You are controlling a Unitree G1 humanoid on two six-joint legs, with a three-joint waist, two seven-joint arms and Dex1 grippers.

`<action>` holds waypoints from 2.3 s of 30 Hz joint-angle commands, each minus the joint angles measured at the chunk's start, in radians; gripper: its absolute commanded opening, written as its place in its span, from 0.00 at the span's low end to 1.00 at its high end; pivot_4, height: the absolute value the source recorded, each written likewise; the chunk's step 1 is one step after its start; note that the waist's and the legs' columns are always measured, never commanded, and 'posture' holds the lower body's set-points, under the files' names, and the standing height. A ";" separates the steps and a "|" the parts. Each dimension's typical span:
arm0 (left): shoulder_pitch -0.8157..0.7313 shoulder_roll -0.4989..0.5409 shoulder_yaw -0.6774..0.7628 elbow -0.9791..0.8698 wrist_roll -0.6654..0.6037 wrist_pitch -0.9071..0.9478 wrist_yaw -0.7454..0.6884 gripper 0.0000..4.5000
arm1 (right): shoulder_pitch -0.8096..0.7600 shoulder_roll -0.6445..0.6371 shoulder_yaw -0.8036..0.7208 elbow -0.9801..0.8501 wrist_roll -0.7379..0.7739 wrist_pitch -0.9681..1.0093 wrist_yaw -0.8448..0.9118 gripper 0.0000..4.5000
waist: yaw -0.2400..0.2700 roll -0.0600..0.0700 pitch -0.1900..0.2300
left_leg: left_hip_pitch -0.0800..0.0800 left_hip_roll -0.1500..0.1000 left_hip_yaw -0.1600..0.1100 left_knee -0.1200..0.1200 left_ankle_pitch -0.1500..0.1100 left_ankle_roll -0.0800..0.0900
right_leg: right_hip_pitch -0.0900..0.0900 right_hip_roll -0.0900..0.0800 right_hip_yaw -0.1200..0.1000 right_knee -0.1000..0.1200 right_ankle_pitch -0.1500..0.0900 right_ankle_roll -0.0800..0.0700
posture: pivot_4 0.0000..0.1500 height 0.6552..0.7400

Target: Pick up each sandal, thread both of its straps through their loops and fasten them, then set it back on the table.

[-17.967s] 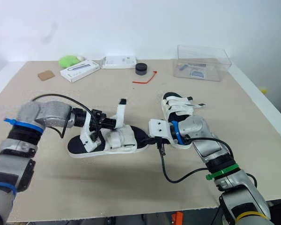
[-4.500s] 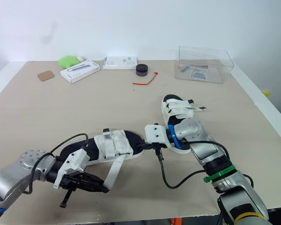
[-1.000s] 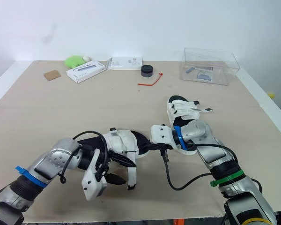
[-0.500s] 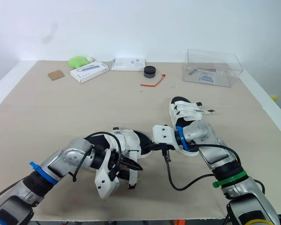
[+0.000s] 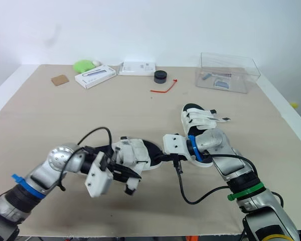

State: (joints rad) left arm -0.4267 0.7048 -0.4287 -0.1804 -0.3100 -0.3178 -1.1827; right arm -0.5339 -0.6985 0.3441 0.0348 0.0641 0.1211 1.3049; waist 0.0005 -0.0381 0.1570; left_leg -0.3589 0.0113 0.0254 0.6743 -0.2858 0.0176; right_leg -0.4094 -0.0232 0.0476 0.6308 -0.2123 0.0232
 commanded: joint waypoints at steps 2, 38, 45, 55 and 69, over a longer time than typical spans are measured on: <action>0.008 0.006 0.054 -0.143 -0.198 0.306 0.015 0.04 | 0.020 -0.015 0.044 0.064 -0.054 0.009 0.011 0.00 | 0.000 0.000 0.000 | 0.000 0.000 0.000 0.000 0.000 0.000 | 0.000 0.001 0.000 0.000 0.000 0.000 | 1.00 1.00; -0.286 -0.220 0.173 0.380 -0.176 0.939 0.072 0.04 | 0.005 -0.012 0.040 0.091 -0.060 -0.020 -0.016 0.00 | -0.003 0.000 0.000 | 0.000 -0.001 -0.002 0.001 0.002 -0.003 | 0.001 0.004 0.003 0.001 0.001 0.001 | 1.00 1.00; -0.300 -0.238 0.198 0.472 -0.096 0.853 0.087 0.77 | -0.009 -0.012 0.040 0.103 -0.060 -0.025 -0.008 0.00 | -0.003 0.000 0.000 | 0.000 -0.001 -0.002 0.001 0.002 -0.003 | 0.001 0.004 0.003 0.001 0.001 0.001 | 1.00 1.00; -0.401 -0.248 0.289 0.673 0.011 0.629 0.138 0.99 | -0.039 0.010 0.050 0.148 -0.067 -0.049 -0.008 0.00 | -0.005 -0.001 0.000 | 0.000 0.000 -0.001 0.001 0.002 -0.003 | 0.000 0.004 0.003 0.001 0.003 0.000 | 1.00 1.00; -0.389 -0.349 0.291 0.523 -0.154 0.835 -0.047 0.84 | -0.049 0.009 0.052 0.167 -0.068 -0.066 -0.019 0.00 | -0.023 -0.001 0.001 | 0.000 -0.001 0.000 0.001 0.003 -0.003 | 0.000 0.005 0.005 0.001 0.005 0.002 | 1.00 1.00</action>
State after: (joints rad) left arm -0.8098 0.3629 -0.1317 0.3405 -0.4583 0.4965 -1.2186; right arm -0.6050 -0.6663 0.3826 0.1456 0.0642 0.0322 1.3049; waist -0.0222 -0.0390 0.1576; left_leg -0.3586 0.0107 0.0251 0.6754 -0.2827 0.0148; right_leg -0.4091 -0.0182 0.0530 0.6315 -0.2073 0.0249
